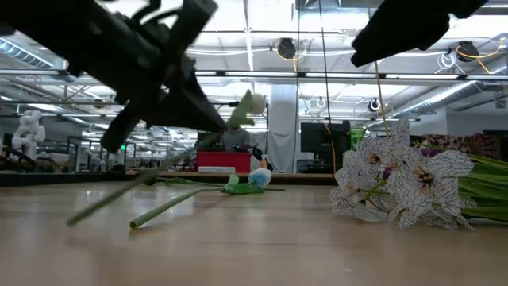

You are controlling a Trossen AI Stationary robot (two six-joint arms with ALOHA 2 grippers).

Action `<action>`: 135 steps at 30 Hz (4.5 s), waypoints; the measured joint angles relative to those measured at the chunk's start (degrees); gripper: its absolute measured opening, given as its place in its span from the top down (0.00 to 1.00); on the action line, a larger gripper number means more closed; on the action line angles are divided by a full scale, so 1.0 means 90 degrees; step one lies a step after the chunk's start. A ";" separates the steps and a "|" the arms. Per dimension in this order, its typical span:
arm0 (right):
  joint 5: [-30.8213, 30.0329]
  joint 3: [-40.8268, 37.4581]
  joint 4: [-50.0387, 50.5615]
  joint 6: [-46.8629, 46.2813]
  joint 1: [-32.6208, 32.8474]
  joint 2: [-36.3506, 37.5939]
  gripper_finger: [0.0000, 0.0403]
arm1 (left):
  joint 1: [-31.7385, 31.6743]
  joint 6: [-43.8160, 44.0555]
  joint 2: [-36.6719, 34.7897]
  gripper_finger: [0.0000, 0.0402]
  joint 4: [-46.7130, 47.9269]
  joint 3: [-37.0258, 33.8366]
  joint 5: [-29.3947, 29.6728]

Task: Sort flowers into vase by color
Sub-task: Move the top white flower to the center of the table, then move the dark white flower to the center of the table

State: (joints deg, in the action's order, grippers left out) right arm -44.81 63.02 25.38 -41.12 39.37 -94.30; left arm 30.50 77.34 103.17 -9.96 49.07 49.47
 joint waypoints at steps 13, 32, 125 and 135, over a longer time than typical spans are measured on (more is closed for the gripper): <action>0.0021 0.0000 0.0353 -0.0087 0.0188 -0.0002 0.47 | -0.0226 0.0329 0.0267 0.98 0.0032 -0.0002 -0.0381; 0.1821 0.0000 0.0404 -0.0518 0.0436 -0.0002 0.47 | -0.0221 0.0334 0.0267 0.82 0.0573 -0.0001 0.0038; -0.1569 0.0000 -0.1091 -0.4358 0.0526 -0.0467 0.98 | -0.0095 -0.3684 -0.1025 0.64 0.0144 0.0006 -0.0250; -0.2951 0.0000 -0.1826 -0.4171 0.0292 -0.0515 0.98 | -0.0095 -0.3698 -0.1025 0.64 0.0166 0.0006 -0.0282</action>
State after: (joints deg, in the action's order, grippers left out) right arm -71.37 63.02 8.95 -78.66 42.00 -98.94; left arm 29.65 44.05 93.95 -8.47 49.12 46.94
